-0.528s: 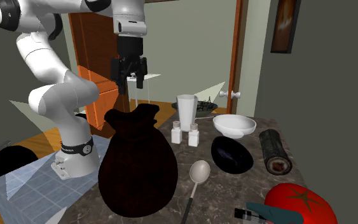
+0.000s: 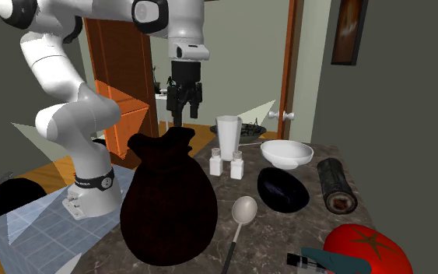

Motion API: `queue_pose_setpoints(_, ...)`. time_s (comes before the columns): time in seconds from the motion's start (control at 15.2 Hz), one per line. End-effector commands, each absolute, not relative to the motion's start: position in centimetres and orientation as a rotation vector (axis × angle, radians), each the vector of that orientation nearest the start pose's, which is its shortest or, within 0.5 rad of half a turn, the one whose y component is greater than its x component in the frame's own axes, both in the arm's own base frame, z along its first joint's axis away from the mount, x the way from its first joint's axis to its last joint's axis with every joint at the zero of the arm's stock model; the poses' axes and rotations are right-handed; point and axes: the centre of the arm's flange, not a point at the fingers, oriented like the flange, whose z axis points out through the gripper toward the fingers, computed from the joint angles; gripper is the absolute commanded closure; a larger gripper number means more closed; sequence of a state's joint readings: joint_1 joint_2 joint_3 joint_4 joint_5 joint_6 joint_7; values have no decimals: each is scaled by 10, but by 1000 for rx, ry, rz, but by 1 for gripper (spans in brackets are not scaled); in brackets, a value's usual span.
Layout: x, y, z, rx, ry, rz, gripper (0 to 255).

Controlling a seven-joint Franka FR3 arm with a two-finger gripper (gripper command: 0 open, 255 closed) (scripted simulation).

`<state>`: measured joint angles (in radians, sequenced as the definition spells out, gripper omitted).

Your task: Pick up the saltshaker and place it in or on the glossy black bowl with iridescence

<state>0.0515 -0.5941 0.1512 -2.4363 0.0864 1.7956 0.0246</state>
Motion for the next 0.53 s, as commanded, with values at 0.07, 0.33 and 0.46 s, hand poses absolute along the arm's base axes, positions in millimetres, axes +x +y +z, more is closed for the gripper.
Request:
queue_pose_setpoints(0.07,378,114,483,-3136,-218,68,0)
queue_pose_setpoints(0.33,404,152,458,-3133,-238,53,0)
queue_pose_setpoints(0.46,417,170,445,-3131,-248,46,0)
